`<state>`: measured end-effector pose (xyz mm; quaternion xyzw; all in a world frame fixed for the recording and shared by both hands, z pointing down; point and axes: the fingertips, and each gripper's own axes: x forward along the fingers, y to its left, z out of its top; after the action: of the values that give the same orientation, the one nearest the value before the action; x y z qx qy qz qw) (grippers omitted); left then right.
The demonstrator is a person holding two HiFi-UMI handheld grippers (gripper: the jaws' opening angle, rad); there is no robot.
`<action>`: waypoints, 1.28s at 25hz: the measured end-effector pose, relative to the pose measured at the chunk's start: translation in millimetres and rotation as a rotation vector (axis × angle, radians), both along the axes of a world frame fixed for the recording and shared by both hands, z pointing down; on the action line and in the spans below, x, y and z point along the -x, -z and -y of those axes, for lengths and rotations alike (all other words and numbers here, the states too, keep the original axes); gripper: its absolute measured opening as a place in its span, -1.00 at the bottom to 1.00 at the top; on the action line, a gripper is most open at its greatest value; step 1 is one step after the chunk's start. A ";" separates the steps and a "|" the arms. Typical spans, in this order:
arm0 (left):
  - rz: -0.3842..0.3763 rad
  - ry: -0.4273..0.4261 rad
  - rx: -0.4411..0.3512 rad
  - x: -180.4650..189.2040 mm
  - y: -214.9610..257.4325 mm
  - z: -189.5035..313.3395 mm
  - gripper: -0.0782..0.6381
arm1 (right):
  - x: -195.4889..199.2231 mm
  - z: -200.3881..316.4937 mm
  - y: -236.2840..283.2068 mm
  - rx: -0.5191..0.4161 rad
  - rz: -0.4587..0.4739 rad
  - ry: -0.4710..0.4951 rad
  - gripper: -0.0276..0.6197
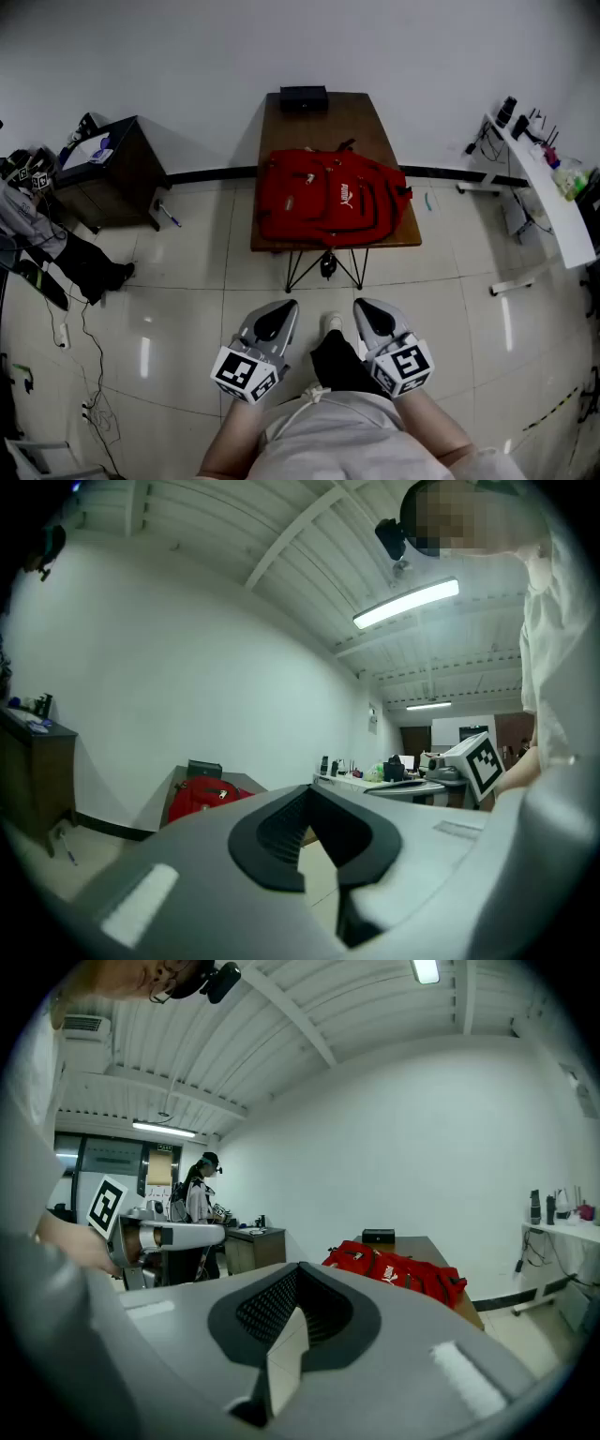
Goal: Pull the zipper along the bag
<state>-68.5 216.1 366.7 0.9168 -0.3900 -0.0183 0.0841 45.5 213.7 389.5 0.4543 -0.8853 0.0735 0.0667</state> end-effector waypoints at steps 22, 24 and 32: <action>0.065 0.004 0.085 -22.8 -36.9 262.7 -0.76 | -22.3 272.7 -36.0 0.146 -0.004 0.040 -0.90; 0.074 0.006 0.106 -26.3 -42.7 292.4 -0.76 | -24.7 301.5 -42.3 0.171 -0.024 0.056 -0.90; 0.157 -0.032 0.177 -48.0 -77.6 382.1 -0.76 | -28.7 394.7 -76.9 0.157 -0.176 0.174 -0.90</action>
<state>-20.5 -166.0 444.4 0.9105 -0.3808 0.0896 0.1342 74.3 -181.1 466.4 0.3738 -0.9037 0.0963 0.1852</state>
